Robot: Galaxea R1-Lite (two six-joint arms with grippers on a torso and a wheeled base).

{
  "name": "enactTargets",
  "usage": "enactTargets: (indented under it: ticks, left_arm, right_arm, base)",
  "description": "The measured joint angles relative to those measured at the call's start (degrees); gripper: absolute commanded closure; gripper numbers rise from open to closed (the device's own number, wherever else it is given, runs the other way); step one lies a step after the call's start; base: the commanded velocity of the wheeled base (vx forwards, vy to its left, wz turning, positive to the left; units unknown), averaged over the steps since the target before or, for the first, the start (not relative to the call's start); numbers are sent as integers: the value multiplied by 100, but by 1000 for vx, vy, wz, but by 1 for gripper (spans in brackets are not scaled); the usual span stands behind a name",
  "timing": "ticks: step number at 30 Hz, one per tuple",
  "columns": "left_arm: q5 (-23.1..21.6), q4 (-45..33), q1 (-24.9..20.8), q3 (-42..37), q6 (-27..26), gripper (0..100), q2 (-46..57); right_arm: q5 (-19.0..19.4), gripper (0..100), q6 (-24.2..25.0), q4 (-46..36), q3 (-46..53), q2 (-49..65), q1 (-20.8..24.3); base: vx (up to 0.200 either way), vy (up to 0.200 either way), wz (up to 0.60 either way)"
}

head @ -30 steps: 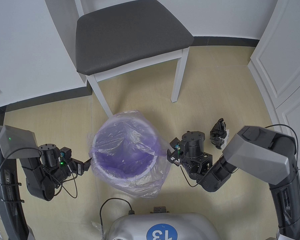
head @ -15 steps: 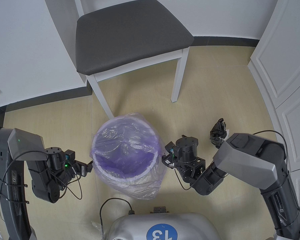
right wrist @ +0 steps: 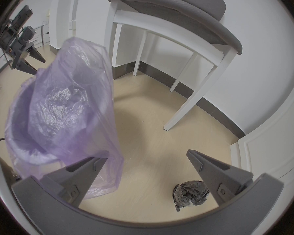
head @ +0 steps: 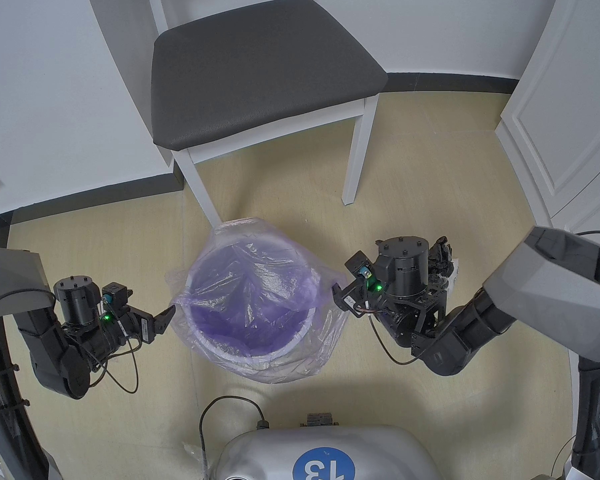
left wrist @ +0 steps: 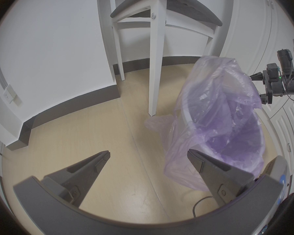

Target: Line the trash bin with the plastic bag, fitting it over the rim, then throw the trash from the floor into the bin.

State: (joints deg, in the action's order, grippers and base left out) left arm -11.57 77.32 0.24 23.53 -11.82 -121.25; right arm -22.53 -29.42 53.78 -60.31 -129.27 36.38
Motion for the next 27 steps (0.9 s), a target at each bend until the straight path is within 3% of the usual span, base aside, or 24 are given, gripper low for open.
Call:
enactTargets:
  ticks: [5, 13, 19, 27]
  left_arm:
    - [-68, -88, 101, -60, -51, 0, 273]
    - [-584, 2, 118, -226, -10, 0, 689]
    - [-635, -4, -77, -95, 11, 0, 901]
    - [-906, -134, -368, 282, 165, 0, 1025]
  right_arm:
    - [88, 0, 5, -94, 240, 197, 6]
    - [105, 0, 7, -118, 447, 377, 6]
    - [425, 0, 13, -325, 763, 529, -28]
    - [674, 0, 842, -107, 874, 427, -18]
  base:
    - [0, 0, 0]
    - [0, 0, 0]
    - [0, 0, 0]
    - [0, 0, 0]
